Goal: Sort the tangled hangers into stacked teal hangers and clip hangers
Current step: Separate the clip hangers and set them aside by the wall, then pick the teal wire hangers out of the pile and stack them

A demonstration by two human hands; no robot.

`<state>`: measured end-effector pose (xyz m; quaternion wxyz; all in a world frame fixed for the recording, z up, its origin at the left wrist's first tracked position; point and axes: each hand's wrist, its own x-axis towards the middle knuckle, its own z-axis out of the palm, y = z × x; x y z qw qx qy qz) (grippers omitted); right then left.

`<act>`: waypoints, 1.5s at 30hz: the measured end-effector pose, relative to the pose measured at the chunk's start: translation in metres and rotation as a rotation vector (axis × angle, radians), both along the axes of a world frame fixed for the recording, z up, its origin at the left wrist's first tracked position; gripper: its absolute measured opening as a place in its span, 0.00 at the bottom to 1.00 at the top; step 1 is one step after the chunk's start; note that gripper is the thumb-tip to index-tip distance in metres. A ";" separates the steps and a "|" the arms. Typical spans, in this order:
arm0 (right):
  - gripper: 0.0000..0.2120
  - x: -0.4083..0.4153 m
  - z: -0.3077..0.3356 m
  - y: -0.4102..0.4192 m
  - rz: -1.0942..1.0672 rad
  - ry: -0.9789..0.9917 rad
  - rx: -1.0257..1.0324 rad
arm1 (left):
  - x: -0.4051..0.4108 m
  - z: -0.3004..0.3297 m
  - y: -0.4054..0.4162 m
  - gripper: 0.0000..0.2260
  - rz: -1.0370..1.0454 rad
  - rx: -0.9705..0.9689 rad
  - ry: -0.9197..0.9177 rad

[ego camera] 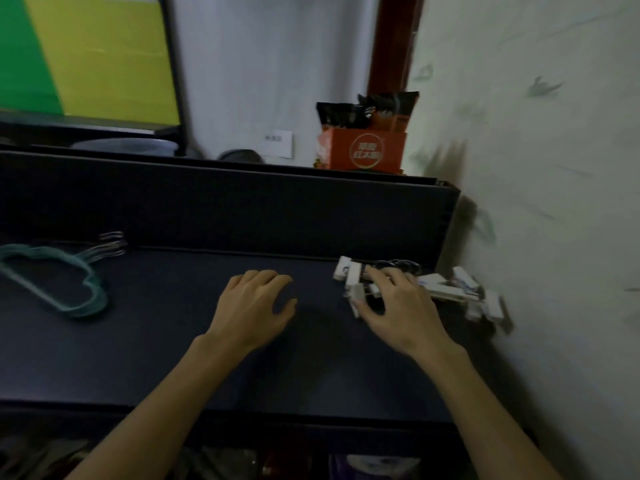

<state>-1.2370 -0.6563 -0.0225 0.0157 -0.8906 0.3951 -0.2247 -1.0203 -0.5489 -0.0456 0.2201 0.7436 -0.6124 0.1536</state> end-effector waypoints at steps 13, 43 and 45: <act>0.31 0.126 -0.025 0.128 0.160 0.026 0.029 | 0.096 -0.025 0.176 0.19 0.336 0.023 0.087; 0.31 0.503 -0.120 0.510 1.029 0.256 0.121 | 0.282 -0.141 0.645 0.24 1.320 -0.085 0.341; 0.31 0.536 -0.123 0.519 1.071 0.281 0.138 | 0.308 -0.136 0.653 0.24 1.344 -0.053 0.351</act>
